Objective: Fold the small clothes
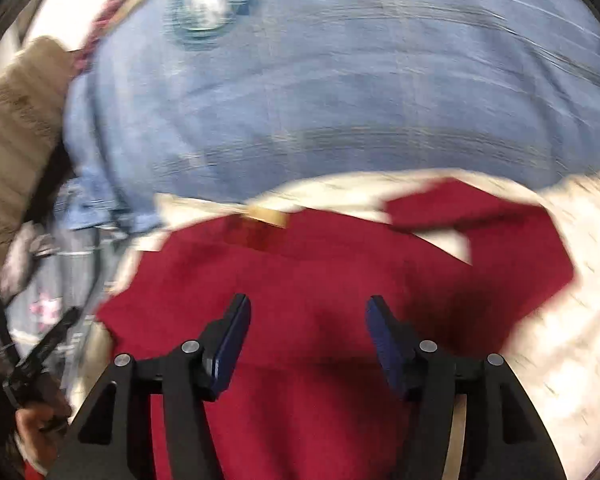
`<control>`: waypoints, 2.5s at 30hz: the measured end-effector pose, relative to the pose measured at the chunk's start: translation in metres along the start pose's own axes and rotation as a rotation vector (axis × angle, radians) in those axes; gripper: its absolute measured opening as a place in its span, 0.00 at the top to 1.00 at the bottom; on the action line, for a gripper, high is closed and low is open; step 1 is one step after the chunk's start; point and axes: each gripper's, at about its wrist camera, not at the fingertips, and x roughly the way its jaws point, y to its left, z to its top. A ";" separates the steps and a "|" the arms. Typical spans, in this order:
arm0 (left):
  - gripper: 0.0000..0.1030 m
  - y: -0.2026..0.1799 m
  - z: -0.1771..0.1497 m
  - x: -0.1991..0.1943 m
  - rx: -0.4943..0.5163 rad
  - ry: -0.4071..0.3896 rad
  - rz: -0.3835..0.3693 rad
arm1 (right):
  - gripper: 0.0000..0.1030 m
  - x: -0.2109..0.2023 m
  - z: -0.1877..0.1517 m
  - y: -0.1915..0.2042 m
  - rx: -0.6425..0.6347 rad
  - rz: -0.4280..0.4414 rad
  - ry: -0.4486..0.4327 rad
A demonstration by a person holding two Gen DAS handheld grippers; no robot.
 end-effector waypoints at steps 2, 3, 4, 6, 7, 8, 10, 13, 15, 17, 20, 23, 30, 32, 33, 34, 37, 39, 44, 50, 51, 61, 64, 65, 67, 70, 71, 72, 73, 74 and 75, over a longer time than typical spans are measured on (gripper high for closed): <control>0.13 -0.003 -0.002 0.004 0.007 0.018 -0.008 | 0.39 0.024 0.013 0.032 -0.083 0.086 0.022; 0.13 -0.005 -0.003 0.005 0.017 0.024 -0.014 | 0.39 0.037 0.017 0.043 -0.119 0.111 0.025; 0.13 -0.008 -0.003 0.007 0.029 0.026 -0.022 | 0.37 0.052 0.021 0.056 -0.159 0.131 0.027; 0.13 -0.015 -0.002 0.009 0.048 0.028 -0.041 | 0.31 0.086 0.032 0.086 -0.249 0.178 0.050; 0.13 -0.016 -0.001 0.011 0.053 0.030 -0.050 | 0.30 0.102 0.037 0.098 -0.291 0.202 0.072; 0.13 -0.018 -0.001 0.013 0.061 0.034 -0.058 | 0.30 0.111 0.037 0.107 -0.327 0.213 0.093; 0.13 -0.022 -0.001 0.017 0.089 0.051 -0.062 | 0.30 0.140 0.031 0.128 -0.433 0.224 0.155; 0.13 -0.026 -0.001 0.025 0.117 0.084 -0.053 | 0.32 0.174 0.014 0.154 -0.574 0.206 0.234; 0.13 -0.023 0.001 0.026 0.111 0.089 -0.055 | 0.33 0.192 0.005 0.161 -0.624 0.184 0.265; 0.13 -0.020 0.004 0.025 0.099 0.082 -0.042 | 0.48 0.201 -0.002 0.162 -0.654 0.172 0.266; 0.13 -0.013 0.008 0.026 0.065 0.066 -0.017 | 0.88 0.198 -0.003 0.161 -0.662 0.183 0.240; 0.13 -0.012 0.008 0.025 0.042 0.057 -0.016 | 0.90 0.193 0.006 0.161 -0.621 0.208 0.230; 0.13 -0.023 0.003 0.024 0.078 0.016 -0.018 | 0.94 0.210 0.009 0.182 -0.539 0.225 0.188; 0.13 -0.024 0.003 0.023 0.089 0.012 -0.028 | 0.89 0.208 0.012 0.174 -0.509 0.224 0.186; 0.13 -0.026 0.003 0.021 0.095 0.003 -0.036 | 0.87 0.197 0.016 0.165 -0.467 0.235 0.195; 0.13 -0.026 0.004 0.020 0.098 -0.003 -0.044 | 0.79 0.185 0.019 0.156 -0.436 0.238 0.194; 0.12 -0.029 0.004 0.015 0.116 -0.013 -0.082 | 0.36 0.131 0.021 0.110 -0.347 0.225 0.149; 0.12 -0.032 0.003 0.012 0.132 -0.013 -0.106 | 0.29 0.097 0.017 0.069 -0.296 0.104 0.097; 0.12 -0.045 0.001 0.013 0.174 0.026 -0.146 | 0.28 0.075 0.004 -0.040 -0.136 -0.290 0.086; 0.12 -0.063 0.009 0.019 0.188 0.039 -0.153 | 0.95 0.098 -0.004 -0.073 -0.067 -0.278 0.144; 0.12 -0.065 0.010 0.021 0.185 0.035 -0.156 | 0.95 0.095 -0.001 -0.068 -0.092 -0.284 0.112; 0.12 -0.073 0.000 0.055 0.225 0.127 -0.133 | 0.78 0.097 0.012 -0.109 0.054 -0.248 0.089; 0.12 -0.074 -0.001 0.056 0.229 0.123 -0.130 | 0.40 0.071 0.017 -0.121 0.112 -0.223 0.016; 0.12 -0.073 -0.001 0.055 0.229 0.121 -0.131 | 0.38 0.064 0.019 -0.123 0.104 -0.240 -0.005; 0.12 -0.073 -0.001 0.054 0.226 0.119 -0.131 | 0.38 0.060 0.024 -0.122 0.058 -0.284 -0.001; 0.12 -0.072 -0.002 0.054 0.220 0.122 -0.133 | 0.38 0.071 0.035 -0.117 -0.016 -0.326 0.013; 0.12 -0.071 -0.003 0.054 0.218 0.124 -0.133 | 0.39 0.073 0.036 -0.114 -0.043 -0.340 0.020; 0.11 -0.071 -0.002 0.055 0.216 0.127 -0.133 | 0.39 0.077 0.036 -0.112 -0.076 -0.358 0.034; 0.11 -0.071 -0.002 0.055 0.214 0.128 -0.134 | 0.39 0.078 0.034 -0.113 -0.104 -0.383 0.045; 0.11 -0.071 -0.002 0.056 0.214 0.128 -0.134 | 0.39 0.081 0.034 -0.112 -0.122 -0.402 0.052; 0.11 -0.072 -0.002 0.056 0.214 0.127 -0.132 | 0.39 0.081 0.035 -0.113 -0.108 -0.382 0.059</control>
